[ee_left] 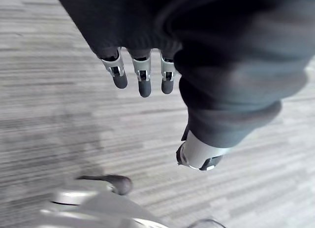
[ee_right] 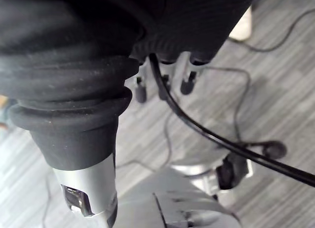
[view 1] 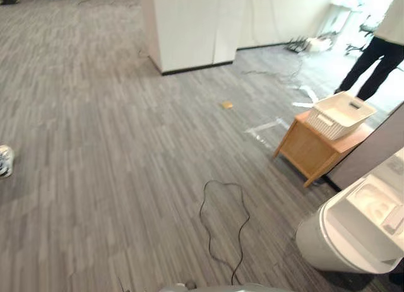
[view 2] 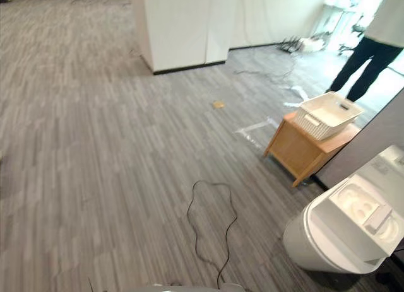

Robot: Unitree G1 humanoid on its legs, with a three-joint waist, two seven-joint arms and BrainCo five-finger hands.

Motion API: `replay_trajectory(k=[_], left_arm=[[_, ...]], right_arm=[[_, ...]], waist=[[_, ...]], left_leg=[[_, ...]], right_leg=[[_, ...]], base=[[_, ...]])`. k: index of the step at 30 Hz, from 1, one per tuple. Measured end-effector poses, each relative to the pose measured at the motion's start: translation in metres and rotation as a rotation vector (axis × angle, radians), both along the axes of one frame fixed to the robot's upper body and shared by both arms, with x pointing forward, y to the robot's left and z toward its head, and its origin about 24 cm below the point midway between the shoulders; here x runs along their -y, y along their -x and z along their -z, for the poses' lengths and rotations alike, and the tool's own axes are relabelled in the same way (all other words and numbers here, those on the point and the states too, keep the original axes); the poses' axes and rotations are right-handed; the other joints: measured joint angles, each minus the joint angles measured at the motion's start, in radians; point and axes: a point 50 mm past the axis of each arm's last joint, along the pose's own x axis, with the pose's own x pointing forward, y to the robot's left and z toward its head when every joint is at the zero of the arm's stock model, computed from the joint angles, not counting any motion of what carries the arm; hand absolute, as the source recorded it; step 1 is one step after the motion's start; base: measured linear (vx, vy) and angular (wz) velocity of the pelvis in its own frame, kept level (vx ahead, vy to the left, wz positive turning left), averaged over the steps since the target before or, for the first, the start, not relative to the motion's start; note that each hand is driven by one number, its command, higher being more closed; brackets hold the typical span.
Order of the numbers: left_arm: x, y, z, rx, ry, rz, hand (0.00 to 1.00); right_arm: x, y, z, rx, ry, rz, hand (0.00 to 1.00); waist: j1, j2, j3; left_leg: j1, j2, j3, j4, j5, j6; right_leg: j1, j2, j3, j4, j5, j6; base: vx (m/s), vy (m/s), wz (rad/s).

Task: Organize washtable

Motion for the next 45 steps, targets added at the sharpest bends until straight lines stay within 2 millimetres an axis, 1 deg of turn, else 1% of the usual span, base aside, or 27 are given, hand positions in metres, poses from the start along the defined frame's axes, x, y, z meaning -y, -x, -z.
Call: replay_trajectory(k=[3,5,7,9,11,12,13,16,18,20,22,23,24,26,27,28,29,30,31,33,34,35,36,37,41,42,45], left_arm=[[0.003,-0.021,-0.003,0.061,-0.002,0.028,0.0],[0.007,-0.032,-0.004,0.083,0.001,0.053,0.0],[0.01,-0.028,-0.002,0.073,0.009,0.056,0.0],[0.009,-0.022,-0.002,0.064,0.007,0.037,0.0],[0.007,-0.016,-0.002,0.06,0.003,0.002,0.0],[0.007,-0.01,-0.001,0.051,0.008,-0.041,0.0],[0.004,-0.004,0.0,0.041,0.006,-0.079,0.0],[0.007,0.0,0.001,0.029,0.018,-0.094,0.0],[0.003,-0.004,-0.001,0.048,0.007,-0.077,0.0],[0.011,-0.011,0.0,0.054,0.028,0.004,0.0],[0.017,-0.009,0.001,0.045,0.042,0.022,0.0],[0.023,-0.003,0.003,0.028,0.057,0.027,0.0],[0.023,0.002,0.004,0.014,0.059,0.026,0.0],[0.019,0.019,0.005,-0.033,0.052,0.015,0.0],[0.015,0.028,0.005,-0.061,0.047,0.011,0.0],[0.013,0.03,0.005,-0.072,0.045,0.011,0.0],[0.01,0.029,0.005,-0.074,0.038,0.015,0.0],[0.009,0.03,0.004,-0.074,0.034,0.016,0.0],[0.007,0.031,0.004,-0.083,0.03,0.029,0.0],[0.008,0.027,0.004,-0.083,0.033,0.06,0.0],[0.007,-0.003,0.002,-0.006,0.024,0.082,0.0],[0.008,-0.008,0.001,0.007,0.023,0.095,0.0],[0.007,-0.008,0.001,0.008,0.02,0.099,0.0],[0.007,-0.008,0.001,0.004,0.022,0.097,0.0],[0.018,-0.004,0.003,0.006,0.05,0.055,0.0],[0.009,-0.007,0.001,0.01,0.026,0.071,0.0],[0.01,-0.007,0.001,0.01,0.027,0.071,0.0]], right_arm=[[-0.004,-0.012,0.0,0.033,-0.006,-0.022,0.0],[-0.007,-0.013,0.0,0.029,-0.014,-0.043,0.0],[-0.01,-0.004,0.002,0.0,-0.027,-0.029,0.0],[-0.015,0.014,0.003,-0.044,-0.043,0.0,0.0],[-0.013,0.024,0.004,-0.068,-0.052,0.045,0.0],[-0.008,0.026,0.003,-0.061,-0.052,0.058,0.0],[-0.004,0.02,0.002,-0.045,-0.048,0.047,0.0],[-0.004,0.016,0.002,-0.047,-0.055,0.045,0.0],[-0.003,0.009,0.002,-0.043,-0.055,0.037,0.0],[0.008,0.002,0.0,-0.045,-0.025,-0.008,0.0],[0.016,-0.001,-0.002,-0.033,-0.002,-0.025,0.0],[0.021,-0.004,-0.004,-0.027,0.013,-0.043,0.0],[0.02,-0.005,-0.004,-0.026,0.013,-0.056,0.0],[0.012,-0.008,-0.002,-0.015,-0.008,-0.059,0.0],[0.002,-0.008,0.0,-0.012,-0.032,-0.057,0.0],[-0.003,-0.009,0.001,-0.008,-0.048,-0.055,0.0],[-0.006,-0.012,0.001,0.01,-0.055,-0.05,0.0],[-0.008,-0.014,0.001,0.02,-0.057,-0.049,0.0],[-0.009,-0.016,0.001,0.031,-0.059,-0.039,0.0],[-0.007,-0.018,0.0,0.036,-0.055,-0.042,0.0],[-0.009,-0.027,0.0,0.056,-0.056,-0.052,0.0],[-0.009,-0.027,0.0,0.055,-0.057,-0.054,0.0],[-0.011,-0.025,0.0,0.047,-0.063,-0.056,0.0],[-0.011,-0.024,0.001,0.045,-0.063,-0.056,0.0],[-0.002,-0.015,0.0,0.003,-0.037,-0.081,0.0],[-0.011,-0.016,0.002,0.006,-0.05,-0.113,0.0],[-0.011,-0.016,0.001,0.006,-0.05,-0.112,0.0]], waist=[[-0.021,0.014,0.0],[-0.045,0.037,0.011],[-0.055,0.033,0.013],[-0.054,0.022,0.007],[-0.049,0.031,-0.004],[-0.05,0.028,-0.016],[-0.045,0.053,-0.005],[-0.024,0.047,0.033],[-0.014,0.033,0.032],[0.008,0.039,0.034],[0.028,0.077,0.023],[0.044,0.103,0.014],[0.054,0.104,0.013],[0.069,0.076,-0.007],[0.075,0.046,-0.039],[0.075,0.037,-0.044],[0.067,0.025,-0.039],[0.056,0.019,-0.034],[0.039,0.012,-0.025],[0.027,0.034,-0.014],[0.0,0.031,-0.019],[-0.008,0.03,-0.02],[-0.014,0.024,-0.024],[-0.025,0.028,-0.024],[-0.021,0.063,-0.045],[-0.021,0.037,-0.005],[-0.021,0.037,-0.005]], left_leg=[[0.061,0.014,0.015,-0.021,-0.036,-0.007],[0.113,0.033,-0.002,-0.036,-0.07,-0.049],[0.179,0.026,-0.03,-0.035,-0.097,-0.094],[0.24,0.02,-0.078,0.022,-0.131,-0.142],[0.177,0.049,-0.112,0.235,-0.147,-0.157],[0.079,0.083,-0.128,0.473,-0.133,-0.142],[-0.015,0.143,-0.102,0.691,-0.073,-0.104],[-0.085,0.244,-0.013,0.848,-0.12,-0.036],[-0.147,0.237,-0.016,0.791,-0.15,-0.051],[-0.273,0.117,-0.049,0.335,-0.127,-0.106],[-0.353,0.101,-0.087,0.205,-0.065,-0.133],[-0.393,0.112,-0.112,0.154,-0.025,-0.119],[-0.4,0.113,-0.118,0.141,0.004,-0.104],[-0.385,0.098,-0.104,0.166,0.132,-0.056],[-0.36,0.065,-0.064,0.169,0.145,0.005],[-0.342,0.05,-0.058,0.154,0.134,0.013],[-0.29,0.028,-0.039,0.122,0.125,0.028],[-0.261,0.015,-0.035,0.111,0.115,0.042],[-0.176,-0.003,-0.02,0.098,0.089,0.064],[-0.062,-0.002,-0.01,0.054,0.05,0.063],[0.056,0.015,0.002,-0.018,0.029,0.039],[0.065,0.016,-0.002,-0.013,0.019,0.023],[0.076,0.009,-0.008,-0.006,0.006,0.004],[0.079,0.01,-0.02,0.006,-0.002,-0.007],[0.095,0.039,-0.059,0.067,-0.029,-0.046],[0.122,0.087,-0.125,-0.026,-0.05,-0.049],[0.122,0.087,-0.125,-0.026,-0.05,-0.05]], right_leg=[[-0.12,0.091,-0.018,-0.248,0.021,-0.015],[-0.156,0.173,-0.015,-0.58,0.209,-0.035],[-0.147,0.195,-0.008,-0.681,0.323,-0.039],[-0.123,0.186,-0.008,-0.643,0.384,-0.113],[-0.133,0.189,-0.007,-0.537,0.363,-0.146],[-0.109,0.192,-0.004,-0.535,0.314,-0.161],[-0.075,0.215,-0.01,-0.536,0.283,-0.183],[0.071,0.225,-0.016,-0.576,0.236,-0.214],[0.162,0.206,-0.019,-0.654,0.232,-0.215],[0.269,0.143,-0.027,-0.762,0.2,-0.172],[0.303,0.149,-0.027,-0.806,0.182,-0.143],[0.34,0.161,-0.02,-0.828,0.151,-0.099],[0.362,0.16,-0.013,-0.827,0.134,-0.084],[0.389,0.129,0.024,-0.784,0.061,-0.05],[0.345,0.085,0.074,-0.639,0.012,0.007],[0.288,0.076,0.103,-0.524,0.017,0.049],[0.2,0.059,0.152,-0.289,0.029,0.133],[0.164,0.051,0.16,-0.178,0.055,0.168],[0.102,0.014,0.127,0.0,0.063,0.101],[0.081,-0.016,0.046,0.015,0.022,0.024],[0.037,0.024,-0.043,-0.359,0.029,0.006],[0.038,0.05,-0.037,-0.506,0.111,-0.005],[0.044,0.066,-0.019,-0.613,0.273,-0.05],[0.053,0.069,-0.009,-0.615,0.334,-0.041],[0.187,0.08,-0.028,-0.784,0.37,-0.045],[0.24,0.146,-0.037,-0.933,0.459,-0.05],[0.24,0.146,-0.037,-0.933,0.459,-0.05]], base=[[0.4,0.055,-0.2],[0.54,0.049,0.21],[0.72,-0.005,0.49],[0.67,-0.117,0.74],[0.56,-0.165,0.45],[0.61,-0.139,0.1],[0.63,-0.125,0.08],[0.6,-0.133,0.09],[0.53,-0.063,0.28],[0.56,0.066,0.34],[0.34,0.163,0.02],[0.34,0.226,-0.21],[0.48,0.299,-0.38],[0.53,0.254,-0.48],[0.57,0.228,-0.48],[0.66,0.281,-0.46],[0.4,0.196,-0.19],[0.58,0.291,-0.15],[0.48,0.226,-0.16],[0.62,0.222,-0.28],[0.75,0.137,-0.22],[0.71,0.048,-0.1],[0.35,-0.037,0.09],[0.41,-0.042,0.06],[0.27,-0.026,0.07],[0.06,-0.003,0.07],[0.0,0.0,0.0]])
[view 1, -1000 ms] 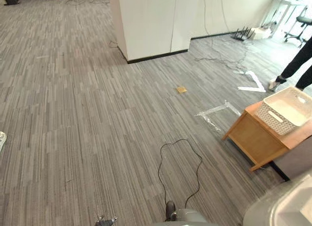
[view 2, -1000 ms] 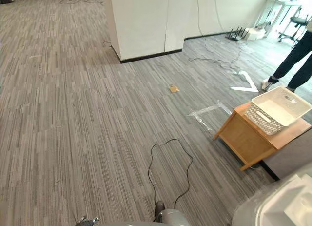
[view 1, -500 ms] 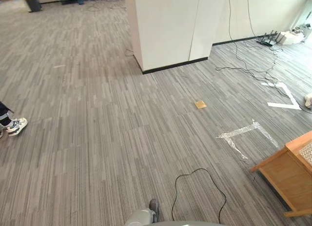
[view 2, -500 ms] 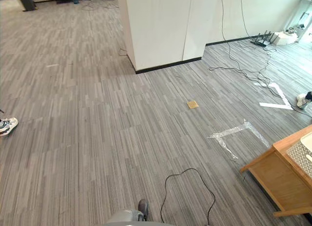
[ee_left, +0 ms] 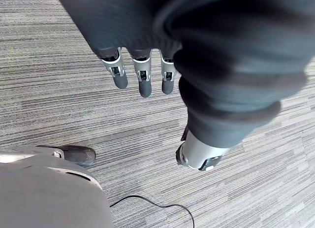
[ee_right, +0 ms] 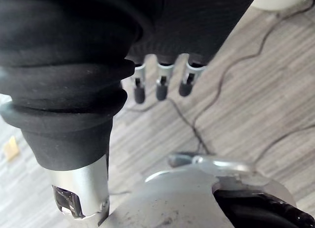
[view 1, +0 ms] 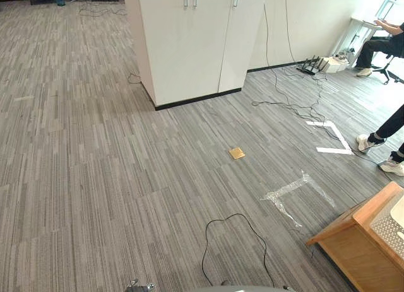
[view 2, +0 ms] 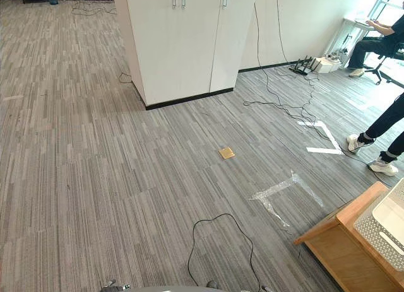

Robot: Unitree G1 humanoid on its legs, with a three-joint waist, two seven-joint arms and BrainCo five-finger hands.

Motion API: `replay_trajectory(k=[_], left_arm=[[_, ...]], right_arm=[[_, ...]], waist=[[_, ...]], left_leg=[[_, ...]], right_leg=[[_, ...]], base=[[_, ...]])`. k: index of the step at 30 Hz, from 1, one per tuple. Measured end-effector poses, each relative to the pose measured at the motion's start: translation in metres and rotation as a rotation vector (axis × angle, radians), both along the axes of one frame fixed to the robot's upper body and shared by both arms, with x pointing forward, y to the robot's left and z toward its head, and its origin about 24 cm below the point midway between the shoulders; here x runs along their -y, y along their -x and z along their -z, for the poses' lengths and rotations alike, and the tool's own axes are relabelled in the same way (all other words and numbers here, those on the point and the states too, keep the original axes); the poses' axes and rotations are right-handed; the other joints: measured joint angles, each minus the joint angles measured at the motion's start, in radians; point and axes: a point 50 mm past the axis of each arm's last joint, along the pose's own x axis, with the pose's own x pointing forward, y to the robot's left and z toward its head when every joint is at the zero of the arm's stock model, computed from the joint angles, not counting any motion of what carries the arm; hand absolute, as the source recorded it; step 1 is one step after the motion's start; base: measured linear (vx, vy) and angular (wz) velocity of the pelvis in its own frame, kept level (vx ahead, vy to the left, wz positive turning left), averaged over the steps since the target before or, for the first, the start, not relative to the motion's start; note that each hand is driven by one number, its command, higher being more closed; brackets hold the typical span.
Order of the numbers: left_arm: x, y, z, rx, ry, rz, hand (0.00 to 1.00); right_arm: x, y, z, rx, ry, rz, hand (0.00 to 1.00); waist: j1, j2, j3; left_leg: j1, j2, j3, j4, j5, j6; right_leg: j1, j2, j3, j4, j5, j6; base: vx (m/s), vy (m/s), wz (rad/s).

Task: Organize washtable

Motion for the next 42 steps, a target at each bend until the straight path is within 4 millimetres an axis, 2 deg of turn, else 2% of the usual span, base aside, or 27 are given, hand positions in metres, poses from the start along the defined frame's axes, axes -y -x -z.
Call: replay_trajectory(k=[4,10,16,19,21,25,27,28,29,31,32,34,35,37,38,40,41,42], left_arm=[[0.0,0.003,0.0,-0.009,-0.001,0.004,0.0],[0.01,-0.007,0.0,0.023,0.004,0.097,0.0],[0.013,-0.013,-0.001,0.048,0.005,0.123,0.0],[0.014,-0.014,-0.001,0.05,0.006,0.128,0.0],[0.014,-0.014,-0.001,0.052,0.005,0.129,0.0],[0.013,-0.016,-0.002,0.068,-0.009,0.129,0.0],[0.01,-0.023,-0.006,0.102,-0.032,0.129,0.0],[0.007,-0.029,-0.009,0.138,-0.05,0.124,0.0],[0.002,-0.034,-0.012,0.163,-0.071,0.119,0.0],[-0.002,-0.035,-0.014,0.171,-0.086,0.098,0.0],[-0.004,-0.034,-0.014,0.168,-0.091,0.089,0.0],[-0.011,-0.028,-0.014,0.15,-0.109,0.084,0.0],[-0.013,-0.018,-0.012,0.122,-0.111,0.072,0.0],[-0.01,0.004,-0.007,0.061,-0.099,0.036,0.0],[-0.003,0.018,-0.004,0.027,-0.074,-0.007,0.0],[0.003,0.023,-0.001,0.013,-0.054,-0.04,0.0],[0.009,0.028,0.0,0.002,-0.036,-0.059,0.0],[0.012,0.031,0.001,-0.004,-0.025,-0.067,0.0]], right_arm=[[0.001,0.001,0.0,0.005,0.003,0.006,0.0],[0.01,0.009,-0.002,0.014,0.04,0.13,0.0],[0.014,0.024,-0.002,0.002,0.062,0.239,0.0],[0.014,0.026,-0.002,-0.003,0.065,0.246,0.0],[0.015,0.023,-0.003,0.002,0.066,0.244,0.0],[0.017,0.018,-0.003,0.015,0.067,0.239,0.0],[0.018,0.018,-0.003,0.013,0.069,0.231,0.0],[0.018,0.018,-0.003,0.01,0.068,0.213,0.0],[0.018,0.017,-0.003,0.008,0.068,0.193,0.0],[0.021,0.011,-0.004,0.028,0.074,0.173,0.0],[0.023,0.0,-0.006,0.058,0.072,0.157,0.0],[0.021,-0.014,-0.007,0.098,0.068,0.141,0.0],[0.022,-0.032,-0.011,0.148,0.072,0.134,0.0],[0.021,-0.055,-0.015,0.212,0.07,0.124,0.0],[0.02,-0.061,-0.017,0.229,0.067,0.125,0.0],[0.02,-0.055,-0.016,0.221,0.067,0.145,0.0],[0.017,-0.049,-0.013,0.199,0.058,0.159,0.0],[0.018,-0.047,-0.013,0.196,0.06,0.167,0.0]], waist=[[-0.002,0.005,0.002],[-0.037,0.044,0.035],[-0.041,0.047,0.068],[-0.031,0.046,0.072],[-0.03,0.045,0.071],[-0.023,0.043,0.072],[-0.005,0.032,0.077],[0.012,0.013,0.09],[0.024,0.003,0.1],[0.031,0.006,0.113],[0.039,-0.007,0.126],[0.08,-0.022,0.139],[0.103,-0.037,0.138],[0.112,-0.028,0.139],[0.105,-0.017,0.14],[0.106,0.0,0.143],[0.104,0.019,0.138],[0.101,0.027,0.14]], left_leg=[[0.0,0.005,0.062,0.004,-0.003,-0.005],[0.007,0.014,0.088,0.015,-0.003,-0.004],[-0.001,0.018,0.047,0.009,-0.003,-0.002],[-0.014,0.014,0.005,0.004,0.003,-0.003],[-0.029,0.009,-0.032,0.002,0.011,-0.003],[-0.08,-0.018,-0.182,0.003,0.051,0.005],[-0.129,-0.044,-0.264,0.047,0.063,-0.009],[-0.165,-0.065,-0.301,0.074,0.087,-0.034],[-0.194,-0.08,-0.306,0.083,0.121,-0.036],[-0.23,-0.075,-0.249,0.095,0.127,-0.02],[-0.243,-0.088,-0.255,0.097,0.147,0.007],[-0.27,-0.109,-0.281,0.096,0.161,0.024],[-0.28,-0.116,-0.299,0.085,0.177,0.032],[-0.275,-0.123,-0.297,0.06,0.18,0.03],[-0.294,-0.117,-0.238,0.089,0.154,0.054],[-0.332,-0.118,-0.17,0.195,0.128,0.089],[-0.346,-0.124,-0.132,0.268,0.082,0.099],[-0.349,-0.124,-0.12,0.298,0.051,0.098]], right_leg=[[-0.024,0.017,0.067,0.004,0.012,-0.009],[-0.043,0.033,0.106,0.044,0.006,-0.013],[-0.077,0.031,0.073,0.12,-0.047,-0.015],[-0.082,0.02,0.034,0.133,-0.064,-0.012],[-0.105,0.005,-0.004,0.182,-0.092,-0.008],[-0.138,-0.063,-0.148,0.284,-0.165,-0.006],[-0.133,-0.109,-0.25,0.33,-0.201,-0.003],[-0.126,-0.149,-0.298,0.359,-0.215,-0.015],[-0.105,-0.179,-0.319,0.363,-0.216,-0.016],[-0.065,-0.186,-0.355,0.362,-0.221,-0.01],[-0.042,-0.194,-0.374,0.363,-0.244,0.011],[-0.038,-0.201,-0.375,0.357,-0.269,0.035],[-0.036,-0.207,-0.373,0.344,-0.272,0.037],[-0.03,-0.219,-0.379,0.347,-0.27,0.04],[-0.024,-0.235,-0.396,0.349,-0.274,0.048],[-0.026,-0.272,-0.423,0.381,-0.3,0.076],[-0.025,-0.298,-0.42,0.417,-0.317,0.09],[-0.026,-0.306,-0.41,0.44,-0.332,0.086]], base=[[-0.01,-0.005,-0.45],[-0.03,-0.019,-0.23],[-0.07,-0.028,0.14],[-0.01,-0.01,0.42],[0.01,-0.004,0.61],[0.05,0.018,1.16],[0.07,0.023,1.76],[0.04,0.074,2.28],[0.03,0.091,2.4],[0.01,0.11,2.58],[0.0,0.072,2.34],[-0.02,0.005,1.31],[-0.08,-0.013,0.77],[-0.12,0.02,0.43],[-0.14,0.084,0.51],[-0.09,0.137,0.5],[-0.02,0.169,0.21],[-0.03,0.219,-0.09]])
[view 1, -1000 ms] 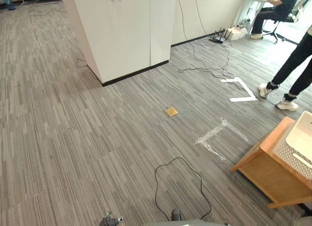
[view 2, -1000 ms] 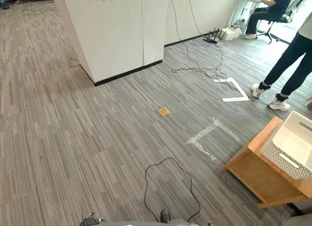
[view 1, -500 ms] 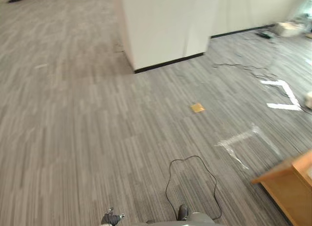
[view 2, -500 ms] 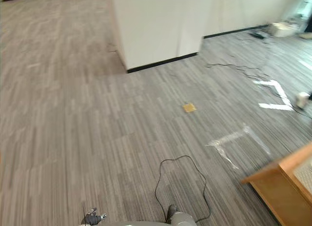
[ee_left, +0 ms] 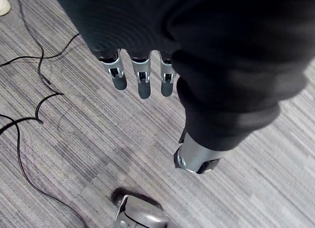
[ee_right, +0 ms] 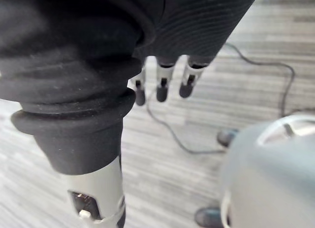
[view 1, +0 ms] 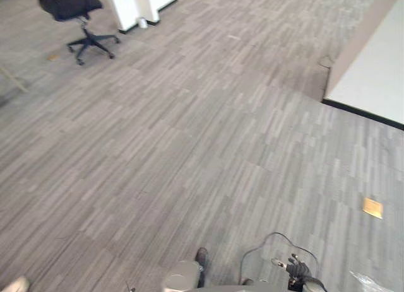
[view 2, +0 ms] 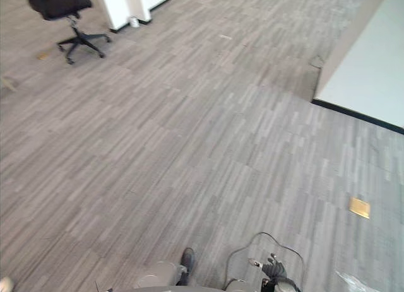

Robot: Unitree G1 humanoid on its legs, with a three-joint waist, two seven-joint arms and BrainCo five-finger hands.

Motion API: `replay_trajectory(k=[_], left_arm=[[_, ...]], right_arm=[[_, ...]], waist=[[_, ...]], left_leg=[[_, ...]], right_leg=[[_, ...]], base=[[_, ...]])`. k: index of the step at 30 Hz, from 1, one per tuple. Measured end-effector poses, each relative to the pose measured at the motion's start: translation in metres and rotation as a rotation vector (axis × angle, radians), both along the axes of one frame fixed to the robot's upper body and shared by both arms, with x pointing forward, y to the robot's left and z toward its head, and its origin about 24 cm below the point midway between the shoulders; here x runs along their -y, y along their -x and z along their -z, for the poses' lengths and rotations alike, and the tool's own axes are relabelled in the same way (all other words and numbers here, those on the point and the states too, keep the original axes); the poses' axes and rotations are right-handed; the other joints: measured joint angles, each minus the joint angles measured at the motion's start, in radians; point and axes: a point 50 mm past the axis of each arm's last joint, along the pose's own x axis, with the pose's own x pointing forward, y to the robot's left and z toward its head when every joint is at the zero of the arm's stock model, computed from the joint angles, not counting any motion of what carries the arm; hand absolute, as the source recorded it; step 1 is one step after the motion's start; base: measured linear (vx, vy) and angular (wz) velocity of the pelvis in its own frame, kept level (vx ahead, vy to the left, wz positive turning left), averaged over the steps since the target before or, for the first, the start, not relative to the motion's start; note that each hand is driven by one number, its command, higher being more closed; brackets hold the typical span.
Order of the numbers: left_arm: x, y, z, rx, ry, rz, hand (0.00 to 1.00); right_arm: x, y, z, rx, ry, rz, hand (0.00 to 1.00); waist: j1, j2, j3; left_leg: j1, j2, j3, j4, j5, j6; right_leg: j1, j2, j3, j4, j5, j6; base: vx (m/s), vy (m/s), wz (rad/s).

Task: Organize washtable

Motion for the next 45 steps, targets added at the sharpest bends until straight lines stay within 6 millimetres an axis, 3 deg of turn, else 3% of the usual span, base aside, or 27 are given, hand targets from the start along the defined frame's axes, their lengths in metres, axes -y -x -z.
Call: replay_trajectory(k=[1,3,6,10,11,12,13,15,17,18,19,21,22,24,27,28,31,32,34,35,36,38,40,41,42,44,45], left_arm=[[0.002,0.006,0.001,-0.017,0.009,-0.006,0.0],[0.0,0.01,0.001,-0.038,0.002,0.034,0.0],[-0.006,-0.03,-0.003,0.034,-0.028,0.183,0.0],[-0.005,-0.077,-0.012,0.136,-0.055,0.264,0.0],[-0.001,-0.092,-0.016,0.182,-0.054,0.278,0.0],[-0.003,-0.1,-0.019,0.204,-0.065,0.284,0.0],[-0.002,-0.107,-0.021,0.222,-0.067,0.29,0.0],[0.006,-0.107,-0.02,0.234,-0.049,0.282,0.0],[0.004,-0.089,-0.015,0.188,-0.043,0.262,0.0],[0.003,-0.085,-0.014,0.178,-0.042,0.236,0.0],[0.0,-0.079,-0.013,0.165,-0.044,0.218,0.0],[-0.012,-0.076,-0.015,0.171,-0.066,0.153,0.0],[-0.013,-0.075,-0.015,0.171,-0.064,0.136,0.0],[-0.012,-0.073,-0.015,0.172,-0.063,0.13,0.0],[-0.014,-0.075,-0.016,0.181,-0.073,0.146,0.0],[-0.014,-0.075,-0.016,0.18,-0.074,0.151,0.0],[0.001,-0.07,-0.012,0.153,-0.04,0.21,0.0],[0.006,-0.065,-0.009,0.133,-0.024,0.213,0.0],[-0.003,-0.065,-0.01,0.132,-0.047,0.215,0.0],[-0.006,-0.06,-0.01,0.118,-0.051,0.199,0.0],[-0.008,-0.047,-0.007,0.086,-0.046,0.157,0.0],[-0.015,-0.028,-0.005,0.043,-0.054,0.106,0.0],[-0.016,-0.022,-0.005,0.03,-0.052,0.094,0.0],[-0.016,-0.023,-0.005,0.032,-0.052,0.1,0.0],[-0.015,-0.024,-0.005,0.033,-0.05,0.106,0.0],[-0.011,-0.029,-0.005,0.036,-0.044,0.157,0.0],[-0.01,-0.032,-0.005,0.041,-0.045,0.168,0.0]], right_arm=[[-0.005,0.003,0.001,0.006,-0.019,0.025,0.0],[-0.009,0.005,0.002,0.003,-0.025,0.013,0.0],[-0.012,-0.001,0.001,0.031,-0.037,0.033,0.0],[-0.007,0.012,0.003,-0.006,-0.025,0.043,0.0],[-0.009,0.023,0.005,-0.03,-0.031,0.062,0.0],[-0.017,0.031,0.008,-0.052,-0.058,0.095,0.0],[-0.022,0.038,0.01,-0.063,-0.072,0.12,0.0],[-0.025,0.07,0.015,-0.162,-0.095,0.211,0.0],[-0.024,0.074,0.015,-0.18,-0.095,0.214,0.0],[-0.022,0.075,0.015,-0.183,-0.09,0.215,0.0],[-0.022,0.076,0.015,-0.185,-0.089,0.219,0.0],[-0.015,0.071,0.013,-0.166,-0.072,0.217,0.0],[-0.015,0.063,0.012,-0.147,-0.067,0.195,0.0],[-0.005,0.052,0.01,-0.122,-0.038,0.174,0.0],[-0.003,0.014,0.004,-0.033,-0.019,0.093,0.0],[-0.001,-0.001,0.0,0.009,-0.006,0.064,0.0],[0.011,-0.011,-0.006,0.032,0.048,-0.006,0.0],[0.007,-0.011,-0.004,0.014,0.048,-0.044,0.0],[-0.011,-0.016,-0.001,0.02,0.011,-0.09,0.0],[-0.018,-0.02,0.0,0.019,-0.008,-0.091,0.0],[-0.022,-0.021,0.0,0.02,-0.02,-0.087,0.0],[-0.025,-0.017,0.002,0.01,-0.029,-0.083,0.0],[-0.022,-0.011,0.003,-0.001,-0.023,-0.067,0.0],[-0.022,-0.007,0.004,-0.012,-0.024,-0.062,0.0],[-0.023,-0.004,0.005,-0.02,-0.029,-0.057,0.0],[-0.019,-0.011,0.002,0.01,-0.015,-0.064,0.0],[-0.019,-0.013,0.001,0.02,-0.01,-0.073,0.0]], waist=[[0.003,0.017,-0.009],[-0.01,0.006,-0.028],[-0.049,0.008,-0.034],[-0.077,0.0,-0.002],[-0.105,-0.002,-0.002],[-0.118,-0.048,-0.011],[-0.127,-0.07,-0.006],[-0.126,-0.051,-0.009],[-0.135,-0.036,-0.022],[-0.141,-0.016,-0.027],[-0.143,-0.012,-0.029],[-0.136,-0.025,-0.035],[-0.124,-0.024,-0.028],[-0.109,-0.028,-0.019],[-0.098,-0.033,-0.017],[-0.098,-0.036,-0.015],[-0.059,0.047,-0.004],[-0.037,0.054,-0.002],[-0.003,0.025,0.009],[0.01,0.012,0.015],[0.008,-0.001,0.01],[0.005,-0.039,-0.016],[0.002,-0.044,-0.025],[-0.001,-0.043,-0.024],[-0.007,-0.042,-0.023],[-0.047,-0.014,-0.012],[-0.056,-0.012,-0.014]], left_leg=[[0.009,-0.003,0.02,0.013,-0.035,0.008],[0.03,-0.021,0.027,-0.07,-0.029,0.0],[0.113,0.016,0.006,-0.269,0.054,0.035],[0.204,0.005,-0.009,-0.317,0.085,0.033],[0.232,0.0,-0.022,-0.366,0.065,0.009],[0.256,-0.023,0.003,-0.348,0.006,-0.044],[0.232,-0.032,0.007,-0.262,-0.032,0.016],[0.266,0.001,0.031,-0.239,-0.069,-0.031],[0.282,0.016,0.025,-0.229,-0.117,-0.047],[0.285,0.049,0.022,-0.21,-0.13,-0.091],[0.27,0.058,0.019,-0.161,-0.134,-0.1],[0.129,0.088,0.074,0.239,-0.123,-0.178],[0.08,0.118,0.136,0.368,-0.138,-0.169],[0.035,0.15,0.186,0.446,-0.176,-0.11],[-0.084,0.155,0.205,0.317,-0.174,-0.115],[-0.139,0.138,0.189,0.189,-0.147,-0.145],[-0.202,0.164,0.054,-0.148,0.008,-0.241],[-0.214,0.16,0.066,-0.089,0.107,-0.239],[-0.27,0.156,0.066,0.028,0.093,-0.217],[-0.285,0.156,0.073,0.097,0.076,-0.174],[-0.265,0.151,0.091,0.122,0.057,-0.094],[-0.193,0.121,0.137,0.075,0.035,-0.053],[-0.099,0.097,0.178,0.005,0.019,-0.025],[-0.024,0.08,0.19,-0.047,0.007,-0.006],[0.013,0.072,0.192,-0.066,-0.001,0.001],[0.161,0.058,0.201,-0.138,-0.044,0.011],[0.193,0.058,0.208,-0.157,-0.051,0.011]], right_leg=[[-0.019,0.008,0.09,0.037,-0.019,-0.007],[-0.073,0.052,0.228,0.045,-0.024,-0.008],[-0.177,0.249,0.318,0.046,-0.03,-0.022],[-0.22,0.332,0.351,-0.032,0.029,-0.046],[-0.247,0.327,0.352,-0.07,0.077,-0.053],[-0.263,0.281,0.353,-0.119,0.106,-0.052],[-0.265,0.245,0.355,-0.135,0.12,-0.043],[-0.273,0.233,0.376,-0.108,0.176,-0.038],[-0.289,0.258,0.38,-0.06,0.179,-0.055],[-0.285,0.294,0.372,-0.057,0.172,-0.084],[-0.27,0.301,0.37,-0.081,0.182,-0.103],[-0.17,0.303,0.351,-0.145,0.185,-0.182],[-0.122,0.296,0.366,-0.147,0.172,-0.228],[-0.026,0.272,0.376,-0.168,0.157,-0.252],[0.047,0.199,0.379,-0.205,0.14,-0.23],[0.07,0.16,0.378,-0.221,0.099,-0.202],[0.141,0.16,0.386,-0.272,0.007,-0.134],[0.173,0.159,0.419,-0.29,-0.026,-0.102],[0.174,0.186,0.453,-0.273,-0.004,-0.085],[0.181,0.17,0.462,-0.27,0.02,-0.048],[0.197,0.156,0.492,-0.263,0.057,0.003],[0.172,0.117,0.546,-0.183,0.099,0.067],[0.091,0.096,0.587,0.028,0.144,0.114],[0.017,0.086,0.59,0.223,0.188,0.115],[-0.019,0.078,0.577,0.318,0.168,0.103],[-0.135,0.074,0.459,0.487,-0.006,0.007],[-0.158,0.082,0.424,0.478,-0.032,-0.006]], base=[[-0.04,0.213,-0.4],[-0.01,0.161,-0.4],[0.13,0.067,-0.23],[0.08,0.054,0.01],[0.11,0.091,0.66],[0.25,0.043,0.77],[0.37,-0.026,0.74],[0.43,-0.05,0.37],[0.53,-0.046,0.0],[0.52,-0.06,0.1],[0.53,-0.064,0.2],[0.6,-0.044,0.01],[0.57,-0.021,-0.16],[0.45,0.015,-0.07],[0.43,0.131,0.0],[0.36,0.207,0.16],[0.39,0.295,0.03],[0.49,0.373,-0.17],[0.45,0.236,-0.05],[0.45,0.196,-0.14],[0.45,0.23,-0.26],[0.46,0.261,-0.47],[0.43,0.257,-0.46],[0.32,0.204,-0.27],[0.37,0.24,-0.29],[0.34,0.219,-0.28],[0.36,0.177,-0.32]])
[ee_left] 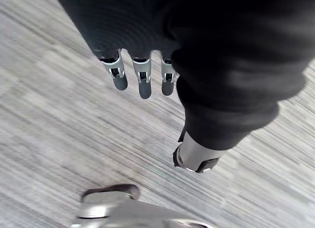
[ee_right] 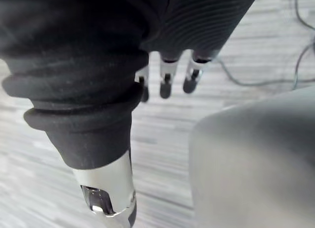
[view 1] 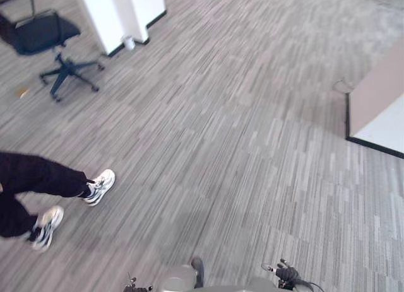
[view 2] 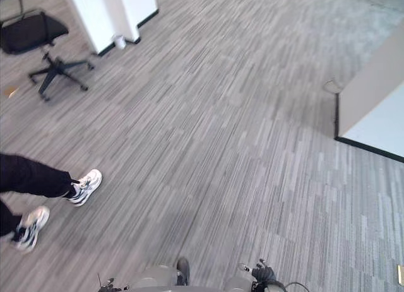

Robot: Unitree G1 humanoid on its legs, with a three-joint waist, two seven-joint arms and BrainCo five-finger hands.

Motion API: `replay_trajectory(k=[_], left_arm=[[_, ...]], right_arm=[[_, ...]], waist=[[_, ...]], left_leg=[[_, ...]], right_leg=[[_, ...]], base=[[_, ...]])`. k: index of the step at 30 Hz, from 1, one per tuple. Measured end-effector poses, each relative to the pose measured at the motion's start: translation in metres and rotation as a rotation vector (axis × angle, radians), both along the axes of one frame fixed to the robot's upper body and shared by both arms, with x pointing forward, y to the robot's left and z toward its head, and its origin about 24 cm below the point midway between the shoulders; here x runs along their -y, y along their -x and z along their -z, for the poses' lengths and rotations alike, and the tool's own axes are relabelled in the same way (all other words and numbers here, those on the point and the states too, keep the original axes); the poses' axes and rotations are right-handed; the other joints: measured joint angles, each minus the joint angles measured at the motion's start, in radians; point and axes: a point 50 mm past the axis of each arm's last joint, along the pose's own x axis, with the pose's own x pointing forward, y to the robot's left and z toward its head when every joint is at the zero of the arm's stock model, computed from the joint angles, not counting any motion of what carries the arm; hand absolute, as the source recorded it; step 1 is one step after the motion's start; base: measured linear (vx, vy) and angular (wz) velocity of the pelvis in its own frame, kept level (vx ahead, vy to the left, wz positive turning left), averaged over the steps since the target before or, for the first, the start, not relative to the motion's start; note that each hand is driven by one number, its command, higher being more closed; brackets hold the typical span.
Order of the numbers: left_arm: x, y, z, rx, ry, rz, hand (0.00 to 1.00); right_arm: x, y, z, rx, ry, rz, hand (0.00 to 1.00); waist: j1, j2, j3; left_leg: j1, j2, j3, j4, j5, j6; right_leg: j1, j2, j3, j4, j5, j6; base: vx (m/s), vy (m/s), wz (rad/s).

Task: Organize washtable

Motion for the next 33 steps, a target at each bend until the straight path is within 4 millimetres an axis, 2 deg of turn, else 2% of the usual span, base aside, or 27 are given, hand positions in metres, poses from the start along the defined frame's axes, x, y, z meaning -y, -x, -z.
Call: replay_trajectory(k=[1,2,4,5,6,8,9,10,11,12,14,15,16,17,18,20,21,24,25,26,27,28,29,30,31,32,33], left_arm=[[0.0,-0.012,-0.001,0.021,-0.004,0.03,0.0],[0.0,-0.016,-0.002,0.031,-0.005,0.039,0.0],[0.003,-0.034,-0.004,0.067,-0.001,0.056,0.0],[0.006,-0.04,-0.006,0.083,0.001,0.077,0.0],[0.006,-0.042,-0.006,0.086,-0.002,0.092,0.0],[0.004,-0.046,-0.007,0.085,-0.018,0.127,0.0],[0.005,-0.043,-0.006,0.078,-0.018,0.129,0.0],[0.005,-0.04,-0.006,0.071,-0.016,0.125,0.0],[0.007,-0.036,-0.004,0.064,-0.004,0.094,0.0],[0.008,-0.035,-0.004,0.065,0.001,0.081,0.0],[0.009,-0.034,-0.003,0.068,0.011,0.043,0.0],[0.007,-0.031,-0.003,0.068,0.011,0.013,0.0],[0.006,-0.03,-0.003,0.065,0.011,0.011,0.0],[0.005,-0.03,-0.004,0.073,0.005,0.012,0.0],[0.003,-0.029,-0.005,0.079,-0.005,0.012,0.0],[0.0,-0.024,-0.006,0.08,-0.017,0.015,0.0],[0.001,-0.023,-0.006,0.076,-0.016,0.015,0.0],[0.003,-0.012,-0.003,0.048,-0.011,0.022,0.0],[0.006,-0.007,-0.002,0.035,-0.003,0.025,0.0],[0.009,-0.005,-0.001,0.029,0.004,0.032,0.0],[0.016,-0.002,0.0,0.02,0.02,0.048,0.0],[0.028,-0.002,0.002,0.017,0.049,0.068,0.0],[0.036,0.006,0.004,-0.006,0.071,0.067,0.0],[0.037,0.011,0.006,-0.025,0.077,0.063,0.0],[0.036,0.022,0.007,-0.059,0.078,0.051,0.0],[0.028,0.036,0.007,-0.086,0.062,0.02,0.0],[0.024,0.039,0.006,-0.091,0.055,0.003,0.0]], right_arm=[[-0.001,-0.003,-0.001,0.014,0.002,-0.008,0.0],[-0.001,-0.005,-0.002,0.021,0.002,-0.009,0.0],[0.002,-0.007,-0.003,0.033,0.002,0.006,0.0],[0.006,-0.007,-0.003,0.03,0.01,0.011,0.0],[0.007,-0.005,-0.003,0.025,0.014,0.011,0.0],[0.006,0.01,0.001,-0.019,0.007,0.021,0.0],[0.006,0.025,0.004,-0.054,0.001,0.046,0.0],[0.007,0.031,0.005,-0.07,0.0,0.056,0.0],[0.016,0.036,0.004,-0.074,0.015,0.077,0.0],[0.016,0.034,0.003,-0.067,0.013,0.076,0.0],[0.017,0.029,0.003,-0.053,0.008,0.067,0.0],[0.017,0.031,0.003,-0.06,0.012,0.059,0.0],[0.017,0.031,0.003,-0.065,0.018,0.047,0.0],[0.016,0.034,0.004,-0.085,0.023,0.025,0.0],[0.014,0.033,0.004,-0.087,0.023,0.006,0.0],[0.012,0.024,0.003,-0.072,0.026,-0.035,0.0],[0.011,0.021,0.003,-0.069,0.026,-0.048,0.0],[0.012,0.01,0.001,-0.045,0.034,-0.066,0.0],[0.012,0.009,0.0,-0.048,0.039,-0.088,0.0],[0.016,0.009,0.0,-0.049,0.051,-0.102,0.0],[0.022,0.008,-0.002,-0.048,0.071,-0.119,0.0],[0.03,0.007,-0.004,-0.051,0.101,-0.141,0.0],[0.034,0.006,-0.005,-0.054,0.114,-0.146,0.0],[0.033,0.007,-0.005,-0.055,0.112,-0.146,0.0],[0.024,0.009,-0.002,-0.065,0.09,-0.15,0.0],[0.011,0.013,0.002,-0.079,0.057,-0.161,0.0],[0.005,0.012,0.003,-0.079,0.043,-0.165,0.0]], waist=[[-0.012,-0.002,0.0],[-0.017,-0.001,0.0],[-0.028,0.009,0.003],[-0.046,0.01,0.005],[-0.052,0.007,0.008],[-0.063,-0.01,0.011],[-0.068,-0.01,0.012],[-0.076,-0.007,0.008],[-0.077,0.024,-0.01],[-0.07,0.026,-0.014],[-0.063,0.031,-0.013],[-0.055,0.029,-0.012],[-0.054,0.028,-0.01],[-0.046,0.025,-0.004],[-0.038,0.018,0.0],[-0.017,0.01,-0.002],[-0.014,0.01,-0.002],[0.008,0.003,0.005],[0.011,0.016,0.009],[0.013,0.031,0.007],[0.027,0.067,0.004],[0.059,0.121,0.004],[0.083,0.152,0.006],[0.092,0.154,0.005],[0.108,0.135,0.001],[0.121,0.091,-0.026],[0.121,0.067,-0.037]], left_leg=[[0.064,0.002,0.022,-0.033,-0.015,-0.004],[0.085,0.005,0.025,-0.042,-0.023,-0.007],[0.141,0.025,0.037,-0.075,-0.043,-0.027],[0.176,0.033,0.032,-0.104,-0.049,-0.038],[0.194,0.032,0.026,-0.116,-0.054,-0.047],[0.252,0.017,-0.006,-0.122,-0.082,-0.095],[0.291,0.014,-0.041,-0.123,-0.096,-0.118],[0.306,0.018,-0.059,-0.122,-0.098,-0.122],[0.305,0.062,-0.086,-0.087,-0.099,-0.139],[0.284,0.068,-0.091,-0.054,-0.091,-0.153],[0.21,0.086,-0.105,0.096,-0.056,-0.209],[0.15,0.106,-0.132,0.28,-0.015,-0.24],[0.125,0.12,-0.133,0.358,-0.018,-0.246],[0.088,0.152,-0.113,0.514,-0.031,-0.241],[0.034,0.177,-0.092,0.63,-0.057,-0.212],[-0.062,0.184,-0.078,0.672,-0.085,-0.166],[-0.096,0.183,-0.077,0.657,-0.09,-0.157],[-0.234,0.109,-0.092,0.427,-0.103,-0.153],[-0.274,0.055,-0.116,0.234,-0.067,-0.194],[-0.294,0.043,-0.136,0.163,-0.039,-0.221],[-0.34,0.034,-0.167,0.099,0.006,-0.267],[-0.408,0.051,-0.199,0.056,0.061,-0.297],[-0.444,0.072,-0.21,0.008,0.096,-0.285],[-0.452,0.081,-0.211,-0.012,0.11,-0.27],[-0.452,0.083,-0.19,0.013,0.212,-0.211],[-0.445,0.055,-0.147,0.048,0.292,-0.149],[-0.447,0.041,-0.129,0.053,0.297,-0.126]], right_leg=[[-0.052,0.04,-0.061,-0.055,-0.039,-0.021],[-0.073,0.066,-0.074,-0.091,-0.044,-0.025],[-0.142,0.176,-0.079,-0.285,-0.026,-0.034],[-0.174,0.223,-0.075,-0.405,0.036,-0.04],[-0.191,0.233,-0.072,-0.445,0.073,-0.038],[-0.226,0.235,-0.071,-0.564,0.188,-0.052],[-0.226,0.234,-0.059,-0.603,0.275,-0.105],[-0.222,0.237,-0.053,-0.593,0.336,-0.143],[-0.235,0.268,-0.051,-0.548,0.337,-0.185],[-0.242,0.274,-0.051,-0.528,0.317,-0.194],[-0.237,0.287,-0.05,-0.518,0.281,-0.23],[-0.183,0.292,-0.049,-0.529,0.238,-0.24],[-0.147,0.294,-0.048,-0.538,0.22,-0.238],[-0.067,0.305,-0.043,-0.566,0.193,-0.241],[-0.003,0.307,-0.034,-0.591,0.169,-0.243],[0.053,0.302,-0.012,-0.617,0.144,-0.236],[0.067,0.3,-0.006,-0.629,0.137,-0.238],[0.134,0.248,0.022,-0.667,0.1,-0.203],[0.181,0.218,0.028,-0.702,0.087,-0.183],[0.198,0.215,0.031,-0.722,0.084,-0.179],[0.223,0.224,0.038,-0.753,0.082,-0.171],[0.26,0.248,0.052,-0.791,0.075,-0.158],[0.309,0.265,0.067,-0.818,0.059,-0.142],[0.336,0.268,0.079,-0.824,0.042,-0.132],[0.377,0.252,0.107,-0.819,0.003,-0.11],[0.383,0.2,0.138,-0.79,-0.04,-0.09],[0.37,0.178,0.153,-0.768,-0.047,-0.081]], base=[[0.3,0.107,-0.25],[0.33,0.063,-0.28],[0.43,0.041,-0.17],[0.42,0.031,0.05],[0.35,0.016,0.24],[0.5,-0.062,0.44],[0.64,-0.129,0.59],[0.69,-0.167,0.43],[0.47,-0.115,0.09],[0.6,-0.183,-0.15],[0.59,-0.184,-0.14],[0.57,-0.14,0.03],[0.65,-0.161,0.14],[0.46,-0.131,0.12],[0.4,-0.127,0.03],[0.26,-0.075,-0.19],[0.24,-0.022,-0.26],[0.31,0.058,-0.09],[0.34,0.081,0.17],[0.41,0.14,0.1],[0.34,0.194,-0.16],[0.45,0.298,-0.42],[0.43,0.297,-0.48],[0.49,0.323,-0.58],[0.56,0.324,-0.68],[0.57,0.312,-0.75],[0.63,0.285,-0.61]])
